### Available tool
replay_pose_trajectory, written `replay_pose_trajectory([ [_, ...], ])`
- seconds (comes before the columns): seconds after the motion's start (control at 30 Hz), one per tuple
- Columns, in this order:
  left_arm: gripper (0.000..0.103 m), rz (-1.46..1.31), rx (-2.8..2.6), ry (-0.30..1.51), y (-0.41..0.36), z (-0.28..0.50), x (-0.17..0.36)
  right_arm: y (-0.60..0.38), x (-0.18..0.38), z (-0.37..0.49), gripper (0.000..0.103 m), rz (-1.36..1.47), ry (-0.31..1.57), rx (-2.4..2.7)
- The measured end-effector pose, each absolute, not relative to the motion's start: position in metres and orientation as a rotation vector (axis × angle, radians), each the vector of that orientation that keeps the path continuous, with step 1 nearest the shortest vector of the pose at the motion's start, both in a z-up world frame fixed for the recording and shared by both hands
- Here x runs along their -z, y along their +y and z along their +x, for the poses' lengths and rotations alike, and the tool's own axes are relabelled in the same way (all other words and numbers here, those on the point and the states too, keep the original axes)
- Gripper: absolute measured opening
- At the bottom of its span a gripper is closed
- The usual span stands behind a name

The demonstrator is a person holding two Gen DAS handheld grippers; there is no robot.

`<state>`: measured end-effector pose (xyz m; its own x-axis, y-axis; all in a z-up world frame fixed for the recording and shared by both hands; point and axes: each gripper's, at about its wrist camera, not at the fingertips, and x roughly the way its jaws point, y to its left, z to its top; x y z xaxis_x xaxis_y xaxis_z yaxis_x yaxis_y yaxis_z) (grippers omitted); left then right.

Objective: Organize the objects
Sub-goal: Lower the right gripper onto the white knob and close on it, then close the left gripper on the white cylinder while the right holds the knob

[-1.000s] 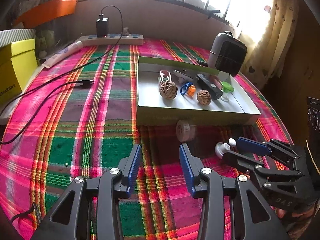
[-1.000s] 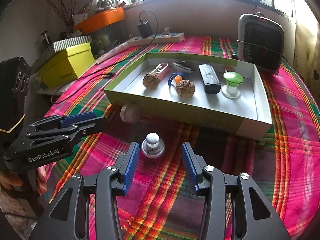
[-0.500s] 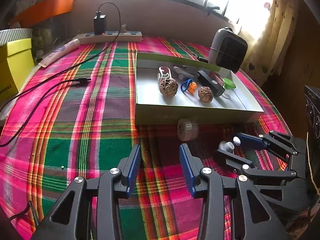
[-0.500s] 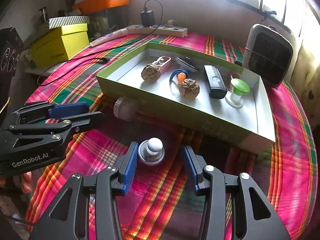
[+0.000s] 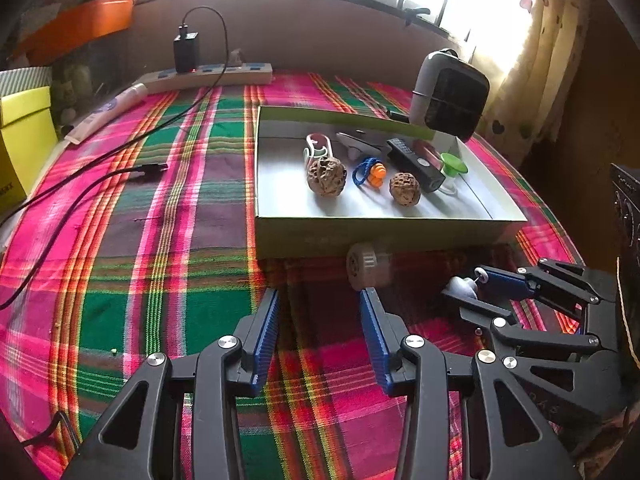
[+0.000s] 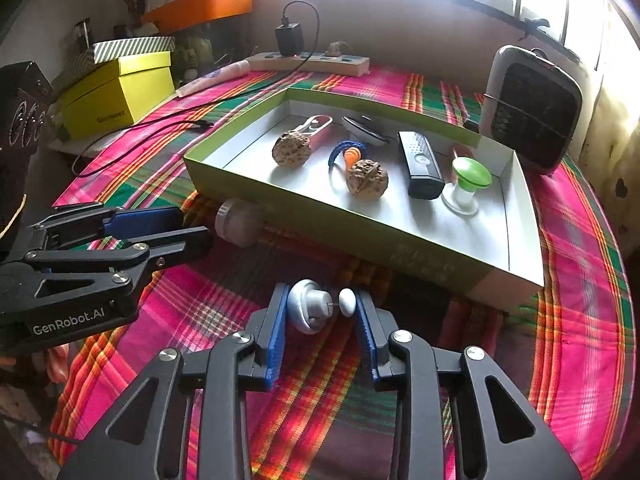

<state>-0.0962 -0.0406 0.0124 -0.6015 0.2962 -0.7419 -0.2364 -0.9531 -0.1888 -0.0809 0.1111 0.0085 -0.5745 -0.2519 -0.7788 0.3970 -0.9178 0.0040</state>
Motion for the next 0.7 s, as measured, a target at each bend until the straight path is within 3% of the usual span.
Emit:
replay_pose_trajectory([
  [0.17, 0.041, -1.207, -2.561, -0.09, -0.037, -0.098, -0.012, 0.111, -0.008, -0.081, 0.032, 1.191, 0.24, 2.488],
  [0.33, 0.049, -1.202, -2.546, -0.084, -0.033, -0.099, -0.013, 0.113, -0.008, -0.08, 0.032, 1.192, 0.233, 2.486],
  [0.7, 0.052, -1.197, -2.529, -0.063, -0.025, -0.104, -0.014, 0.122, -0.009, -0.077, 0.032, 1.197, 0.215, 2.496],
])
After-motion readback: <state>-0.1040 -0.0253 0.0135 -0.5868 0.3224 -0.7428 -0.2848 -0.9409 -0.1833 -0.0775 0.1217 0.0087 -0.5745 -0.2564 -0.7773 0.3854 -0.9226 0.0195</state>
